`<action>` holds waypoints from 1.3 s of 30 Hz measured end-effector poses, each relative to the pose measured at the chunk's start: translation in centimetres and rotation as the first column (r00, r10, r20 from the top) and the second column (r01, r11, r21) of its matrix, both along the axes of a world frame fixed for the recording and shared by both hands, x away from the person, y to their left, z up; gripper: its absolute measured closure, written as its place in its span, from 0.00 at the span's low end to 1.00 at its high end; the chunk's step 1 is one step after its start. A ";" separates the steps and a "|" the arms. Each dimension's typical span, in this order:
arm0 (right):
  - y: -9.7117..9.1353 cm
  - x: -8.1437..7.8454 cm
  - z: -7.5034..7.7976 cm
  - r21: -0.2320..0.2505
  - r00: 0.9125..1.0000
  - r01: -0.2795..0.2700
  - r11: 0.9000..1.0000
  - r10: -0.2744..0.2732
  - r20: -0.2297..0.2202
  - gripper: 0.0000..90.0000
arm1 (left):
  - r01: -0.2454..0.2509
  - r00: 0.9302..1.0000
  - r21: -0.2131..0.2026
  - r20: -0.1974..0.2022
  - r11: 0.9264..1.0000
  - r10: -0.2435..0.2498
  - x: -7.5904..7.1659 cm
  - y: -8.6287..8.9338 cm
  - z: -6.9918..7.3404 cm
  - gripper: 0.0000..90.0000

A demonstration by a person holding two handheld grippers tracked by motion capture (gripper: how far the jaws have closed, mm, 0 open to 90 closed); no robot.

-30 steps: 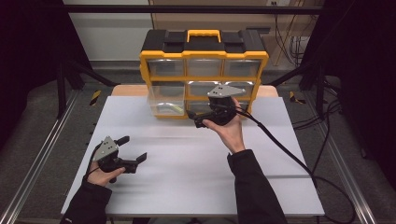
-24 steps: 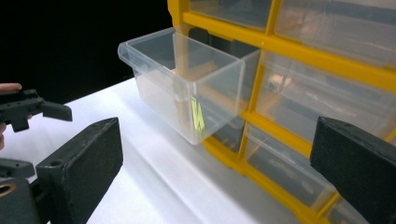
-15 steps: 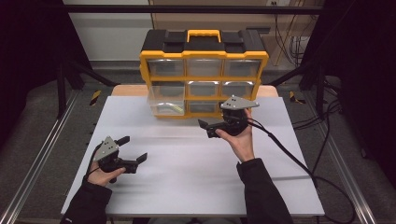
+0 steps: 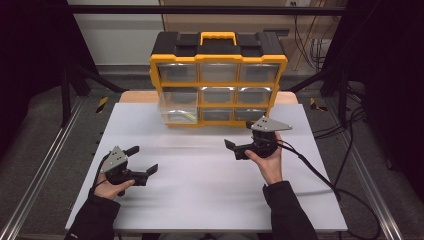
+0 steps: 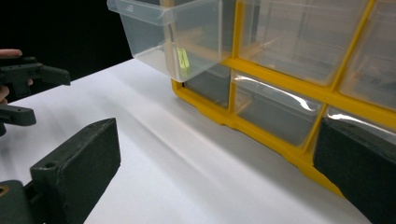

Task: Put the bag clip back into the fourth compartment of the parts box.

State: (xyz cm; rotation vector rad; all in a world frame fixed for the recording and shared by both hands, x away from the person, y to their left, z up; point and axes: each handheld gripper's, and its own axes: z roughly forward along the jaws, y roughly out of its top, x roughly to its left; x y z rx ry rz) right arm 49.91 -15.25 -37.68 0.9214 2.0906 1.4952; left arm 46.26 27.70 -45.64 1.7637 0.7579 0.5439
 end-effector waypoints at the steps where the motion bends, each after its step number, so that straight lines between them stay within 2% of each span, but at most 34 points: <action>1: -0.3 -0.1 -0.2 -0.001 1.000 0.002 1.000 -0.002 0.001 0.01 | 0.001 1.000 0.000 0.000 1.000 -0.001 0.0 0.0 0.0 0.00; 28: -6.8 -2.8 -5.1 0.047 0.999 0.051 0.998 -0.050 -0.023 0.01 | 0.015 1.000 -0.003 0.006 1.000 -0.015 -0.1 -0.4 0.3 0.00; 35: -8.2 -3.6 -5.4 0.067 0.998 0.061 0.996 -0.062 0.006 0.01 | 0.023 1.000 -0.011 0.014 1.000 -0.023 -0.2 -0.5 0.8 0.00; 37: -8.4 -3.7 -5.6 0.086 0.998 0.061 0.994 -0.061 -0.002 0.01 | 0.025 1.000 -0.014 0.019 1.000 -0.024 -0.2 -0.6 1.0 0.00; 39: -8.6 -3.7 -5.8 0.085 0.998 0.065 0.994 -0.065 -0.005 0.01 | 0.027 0.999 -0.017 0.022 0.999 -0.027 -0.2 -0.6 1.2 0.01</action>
